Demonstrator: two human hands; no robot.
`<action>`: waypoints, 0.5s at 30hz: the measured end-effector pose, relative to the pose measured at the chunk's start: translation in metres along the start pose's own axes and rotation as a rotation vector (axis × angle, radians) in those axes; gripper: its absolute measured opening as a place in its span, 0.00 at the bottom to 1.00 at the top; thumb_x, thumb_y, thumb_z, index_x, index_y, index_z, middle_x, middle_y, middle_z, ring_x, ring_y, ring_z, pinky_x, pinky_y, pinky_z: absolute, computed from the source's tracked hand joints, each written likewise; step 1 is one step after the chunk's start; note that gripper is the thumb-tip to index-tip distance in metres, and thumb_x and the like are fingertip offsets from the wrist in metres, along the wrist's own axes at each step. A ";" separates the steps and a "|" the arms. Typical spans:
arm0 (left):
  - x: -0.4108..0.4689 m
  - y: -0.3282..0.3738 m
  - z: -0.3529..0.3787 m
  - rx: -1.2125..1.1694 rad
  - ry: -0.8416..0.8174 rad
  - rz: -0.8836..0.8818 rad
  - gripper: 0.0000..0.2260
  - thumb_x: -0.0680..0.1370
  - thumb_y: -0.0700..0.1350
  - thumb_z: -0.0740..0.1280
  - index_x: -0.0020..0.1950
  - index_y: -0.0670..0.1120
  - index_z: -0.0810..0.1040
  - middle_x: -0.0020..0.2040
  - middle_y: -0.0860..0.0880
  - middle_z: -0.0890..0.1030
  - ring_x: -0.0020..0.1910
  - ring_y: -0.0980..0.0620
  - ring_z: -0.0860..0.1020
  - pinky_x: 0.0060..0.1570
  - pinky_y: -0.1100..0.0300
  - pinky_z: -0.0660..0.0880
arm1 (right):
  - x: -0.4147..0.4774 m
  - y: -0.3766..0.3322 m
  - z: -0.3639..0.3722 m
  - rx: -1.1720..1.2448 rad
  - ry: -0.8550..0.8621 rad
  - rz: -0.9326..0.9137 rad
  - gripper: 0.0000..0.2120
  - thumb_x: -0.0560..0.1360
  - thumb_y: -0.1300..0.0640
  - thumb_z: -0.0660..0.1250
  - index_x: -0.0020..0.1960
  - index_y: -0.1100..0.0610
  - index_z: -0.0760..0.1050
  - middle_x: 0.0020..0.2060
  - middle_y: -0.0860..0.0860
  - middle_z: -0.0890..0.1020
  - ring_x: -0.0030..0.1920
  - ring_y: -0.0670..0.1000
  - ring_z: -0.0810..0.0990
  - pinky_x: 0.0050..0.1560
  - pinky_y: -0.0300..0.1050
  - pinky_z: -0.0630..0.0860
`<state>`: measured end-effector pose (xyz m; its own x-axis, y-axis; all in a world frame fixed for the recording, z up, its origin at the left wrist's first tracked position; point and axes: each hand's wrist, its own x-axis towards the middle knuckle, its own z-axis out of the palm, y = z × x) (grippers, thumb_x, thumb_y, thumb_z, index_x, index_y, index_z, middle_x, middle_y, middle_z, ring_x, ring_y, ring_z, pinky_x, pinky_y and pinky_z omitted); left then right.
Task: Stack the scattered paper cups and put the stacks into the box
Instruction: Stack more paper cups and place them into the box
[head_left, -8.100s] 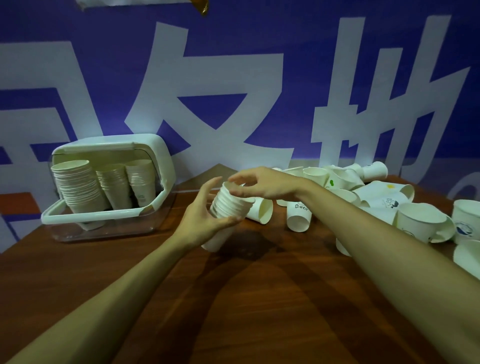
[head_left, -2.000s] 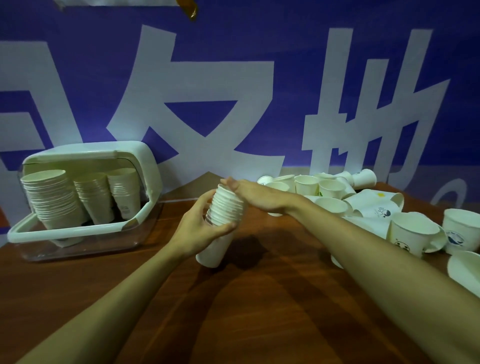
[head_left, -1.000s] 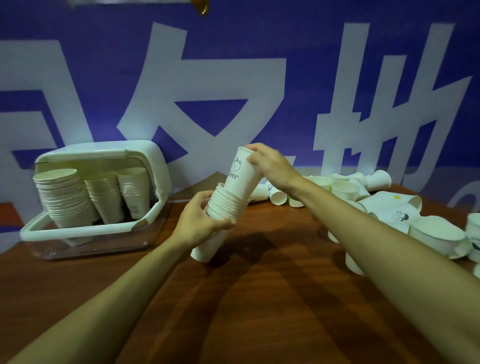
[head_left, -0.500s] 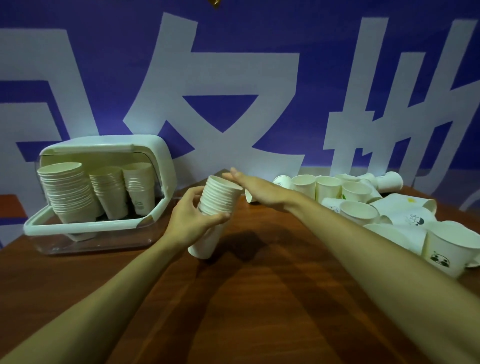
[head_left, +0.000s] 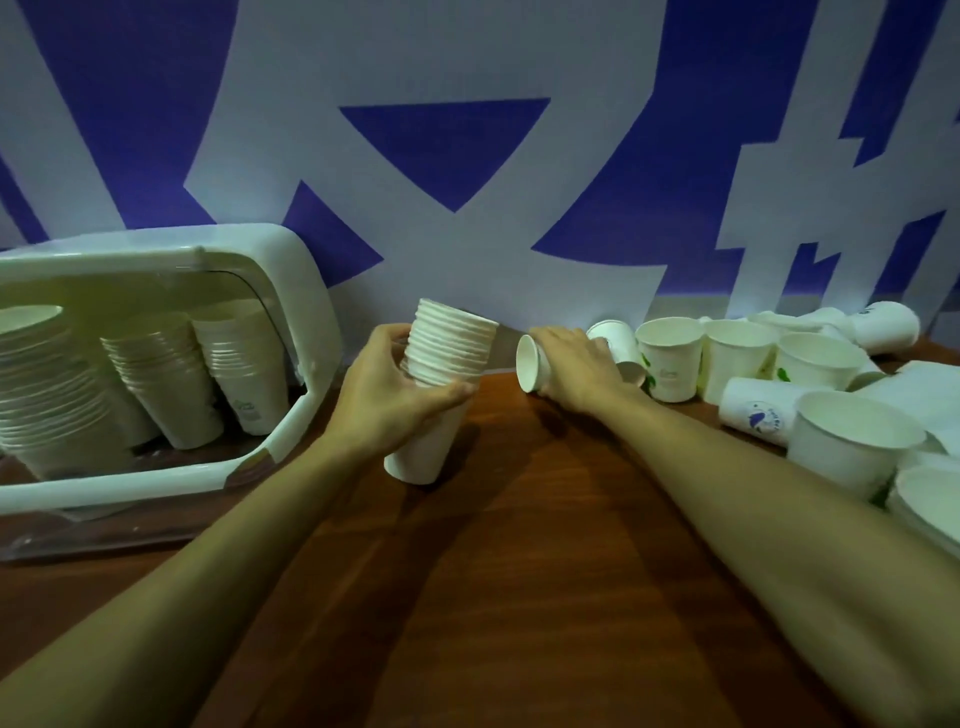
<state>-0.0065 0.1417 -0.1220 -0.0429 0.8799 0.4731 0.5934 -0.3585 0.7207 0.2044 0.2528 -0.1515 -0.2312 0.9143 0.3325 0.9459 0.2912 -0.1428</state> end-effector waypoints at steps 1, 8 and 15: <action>0.000 0.000 0.000 0.003 -0.005 0.002 0.36 0.66 0.49 0.78 0.69 0.45 0.66 0.57 0.55 0.72 0.56 0.57 0.72 0.45 0.72 0.68 | -0.001 0.000 0.000 0.030 0.064 0.012 0.30 0.71 0.53 0.72 0.69 0.51 0.65 0.67 0.52 0.72 0.67 0.57 0.68 0.64 0.56 0.65; -0.023 0.009 0.006 -0.019 0.061 0.021 0.36 0.63 0.46 0.80 0.68 0.47 0.68 0.60 0.51 0.74 0.58 0.53 0.73 0.52 0.65 0.71 | -0.044 -0.027 -0.056 1.029 0.441 0.255 0.36 0.69 0.45 0.72 0.73 0.51 0.62 0.67 0.52 0.69 0.65 0.51 0.71 0.64 0.48 0.72; -0.054 0.026 0.026 0.056 0.134 0.063 0.37 0.59 0.46 0.81 0.66 0.50 0.72 0.59 0.50 0.73 0.58 0.54 0.71 0.59 0.56 0.71 | -0.078 -0.039 -0.090 1.263 0.133 0.160 0.34 0.63 0.42 0.70 0.65 0.55 0.73 0.58 0.52 0.79 0.57 0.51 0.79 0.58 0.54 0.78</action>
<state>0.0324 0.0928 -0.1425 -0.1091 0.8055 0.5825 0.6422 -0.3901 0.6598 0.2059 0.1451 -0.0882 -0.0416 0.9499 0.3099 0.0720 0.3122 -0.9473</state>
